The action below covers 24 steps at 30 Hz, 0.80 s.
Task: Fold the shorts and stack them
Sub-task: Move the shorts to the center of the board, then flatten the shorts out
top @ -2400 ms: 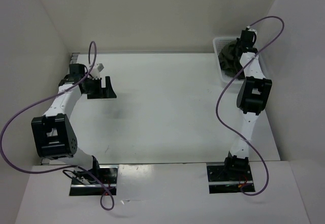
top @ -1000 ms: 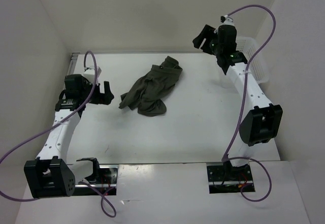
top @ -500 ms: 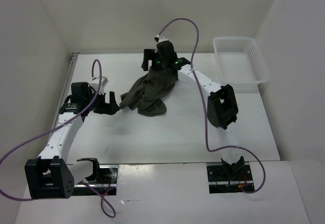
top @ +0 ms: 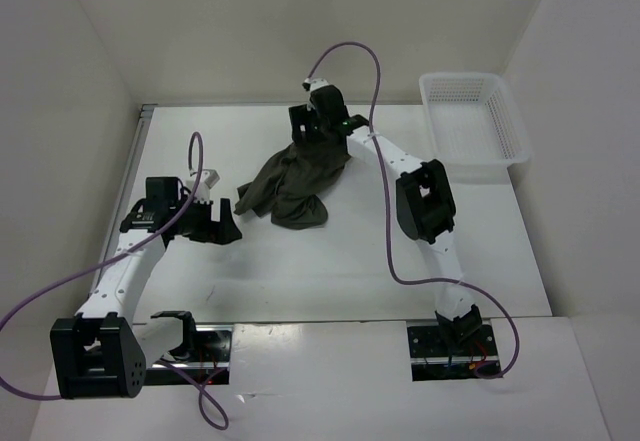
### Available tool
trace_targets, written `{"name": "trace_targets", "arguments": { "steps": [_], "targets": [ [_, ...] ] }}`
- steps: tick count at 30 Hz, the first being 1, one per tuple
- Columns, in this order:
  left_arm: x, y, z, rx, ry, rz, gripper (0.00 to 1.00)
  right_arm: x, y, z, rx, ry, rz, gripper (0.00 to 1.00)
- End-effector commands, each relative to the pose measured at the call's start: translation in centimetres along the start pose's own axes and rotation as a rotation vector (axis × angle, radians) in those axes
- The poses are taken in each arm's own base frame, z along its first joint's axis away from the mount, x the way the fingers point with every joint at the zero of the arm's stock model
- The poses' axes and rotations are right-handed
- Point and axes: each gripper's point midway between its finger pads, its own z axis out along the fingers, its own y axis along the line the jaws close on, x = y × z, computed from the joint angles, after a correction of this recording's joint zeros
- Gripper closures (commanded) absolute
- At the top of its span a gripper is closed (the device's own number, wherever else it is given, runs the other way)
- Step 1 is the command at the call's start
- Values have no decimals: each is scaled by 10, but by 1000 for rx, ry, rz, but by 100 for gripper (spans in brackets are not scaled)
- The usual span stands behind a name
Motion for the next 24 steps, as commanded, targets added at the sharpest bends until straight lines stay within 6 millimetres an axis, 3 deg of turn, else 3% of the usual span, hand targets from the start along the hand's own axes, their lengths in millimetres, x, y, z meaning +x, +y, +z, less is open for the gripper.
{"name": "trace_targets", "arguments": {
  "steps": [1,4,6,8,12,13,14,16,17,19,20,24],
  "targets": [
    [7,-13,0,72,19,-8,0,14,18,1,-117,15,-69,14],
    [21,-19,-1,101,66,-39,0,22,19,6,-125,32,-68,16],
    [27,-21,0,111,82,-51,0,26,16,11,-139,39,-52,22],
    [31,-19,1,102,90,-55,0,28,26,8,-197,48,-52,64],
    [31,-18,3,97,95,-48,0,15,31,-10,-216,28,-54,100],
    [31,-20,4,102,99,-42,0,-5,35,-29,-223,-11,-58,100],
    [26,-20,2,101,88,-34,0,0,28,-38,-219,3,-50,100],
    [20,-20,7,95,86,-11,0,-21,19,-63,-211,-57,-35,100],
    [16,-26,8,108,89,10,0,-37,17,-96,-210,-105,-27,100],
    [12,-25,16,88,105,43,0,-55,2,-127,-159,-173,-6,100],
    [15,-33,20,98,130,74,0,-64,2,-156,-147,-217,-8,100],
    [-1,-43,48,70,126,201,0,-52,-12,-192,-95,-234,-13,100]
  ]
}}
